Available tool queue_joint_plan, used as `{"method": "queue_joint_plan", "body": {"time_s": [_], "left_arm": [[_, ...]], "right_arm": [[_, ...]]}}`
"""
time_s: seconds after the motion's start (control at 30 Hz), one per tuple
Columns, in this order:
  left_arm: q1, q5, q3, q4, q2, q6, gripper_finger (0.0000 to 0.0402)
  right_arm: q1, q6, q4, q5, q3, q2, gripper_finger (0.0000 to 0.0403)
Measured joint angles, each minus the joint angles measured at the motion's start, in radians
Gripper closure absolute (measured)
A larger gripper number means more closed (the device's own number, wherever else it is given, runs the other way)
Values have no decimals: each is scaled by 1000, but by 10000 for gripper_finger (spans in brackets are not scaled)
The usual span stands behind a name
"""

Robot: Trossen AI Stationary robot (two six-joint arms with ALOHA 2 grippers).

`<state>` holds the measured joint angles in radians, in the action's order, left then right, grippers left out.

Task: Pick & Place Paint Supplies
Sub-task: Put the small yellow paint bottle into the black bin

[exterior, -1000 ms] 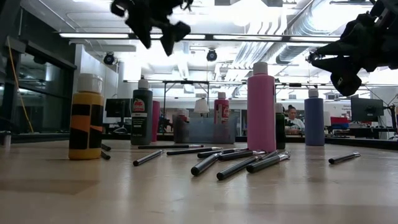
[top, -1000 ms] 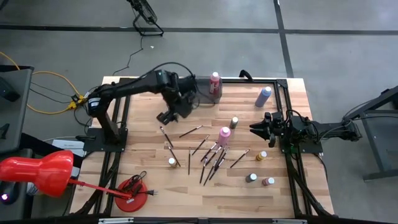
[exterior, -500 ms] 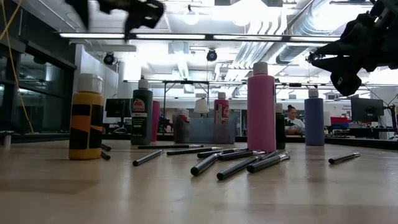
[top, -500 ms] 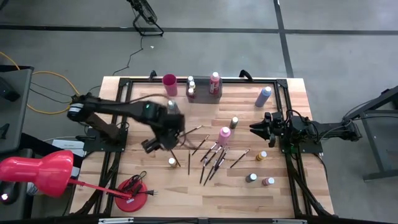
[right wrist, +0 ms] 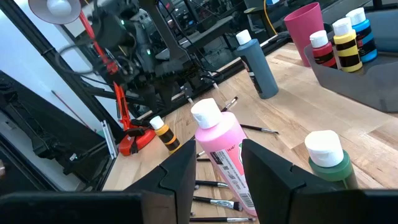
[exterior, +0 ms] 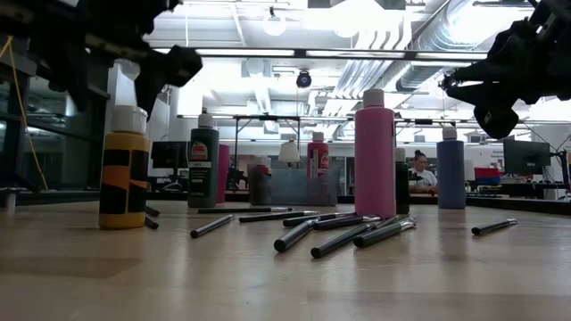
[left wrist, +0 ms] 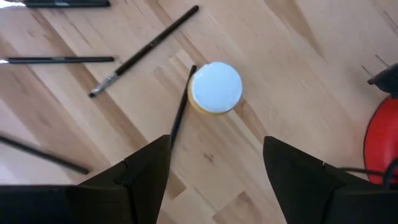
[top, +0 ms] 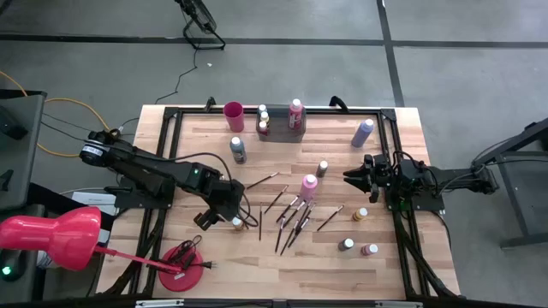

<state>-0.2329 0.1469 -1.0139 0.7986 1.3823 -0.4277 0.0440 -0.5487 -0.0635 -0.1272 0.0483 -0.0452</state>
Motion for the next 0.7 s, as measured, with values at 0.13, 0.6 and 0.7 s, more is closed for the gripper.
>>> {"method": "queue_joint_plan", "body": {"time_s": [0.13, 0.6, 0.7], "left_arm": [[-6, 1, 49, -61, 0, 62, 153], [-5, -1, 110, -239, 0, 224, 153], [-5, 12, 111, -243, 0, 226, 153]], "right_arm": [[0, 0, 0, 0, 0, 0, 279], [0, 0, 0, 0, 0, 0, 279], [0, 0, 0, 0, 0, 0, 279]]}}
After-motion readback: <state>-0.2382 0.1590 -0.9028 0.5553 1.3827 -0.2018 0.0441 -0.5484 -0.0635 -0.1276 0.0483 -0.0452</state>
